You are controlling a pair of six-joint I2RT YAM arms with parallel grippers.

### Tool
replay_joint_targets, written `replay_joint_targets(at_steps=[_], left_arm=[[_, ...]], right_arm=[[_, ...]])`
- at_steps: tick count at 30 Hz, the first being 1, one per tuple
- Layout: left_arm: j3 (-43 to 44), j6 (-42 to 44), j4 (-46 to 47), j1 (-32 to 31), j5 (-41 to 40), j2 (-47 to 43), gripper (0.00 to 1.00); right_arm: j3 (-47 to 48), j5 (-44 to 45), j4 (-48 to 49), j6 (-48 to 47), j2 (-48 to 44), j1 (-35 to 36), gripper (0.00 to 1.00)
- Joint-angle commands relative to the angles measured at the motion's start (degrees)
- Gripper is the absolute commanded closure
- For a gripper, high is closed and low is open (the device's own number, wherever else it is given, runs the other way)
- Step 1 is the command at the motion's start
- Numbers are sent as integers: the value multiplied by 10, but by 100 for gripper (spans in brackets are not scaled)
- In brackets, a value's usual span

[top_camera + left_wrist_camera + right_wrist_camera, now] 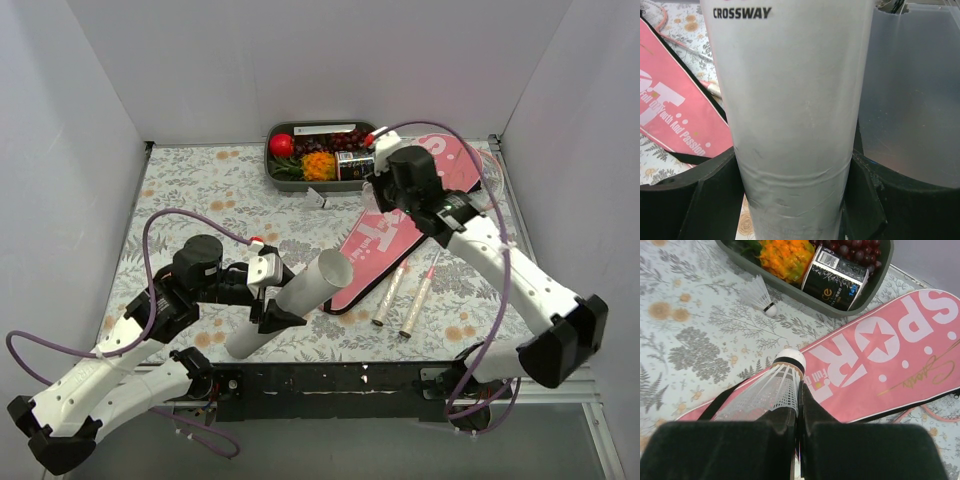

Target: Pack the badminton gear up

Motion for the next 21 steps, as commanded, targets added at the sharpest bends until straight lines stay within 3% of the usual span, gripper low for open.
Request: replay_joint_targets(at_steps=[1, 11, 21], left_arm=[[-13, 8, 30, -2, -32, -2, 98], [-15, 34, 37, -2, -81, 32, 97], [-13, 63, 20, -2, -110, 40, 97]], right_arm=[[1, -157, -73, 37, -64, -53, 99], [-13, -496, -88, 118, -176, -107, 99], [90, -586, -170, 153, -191, -107, 99]])
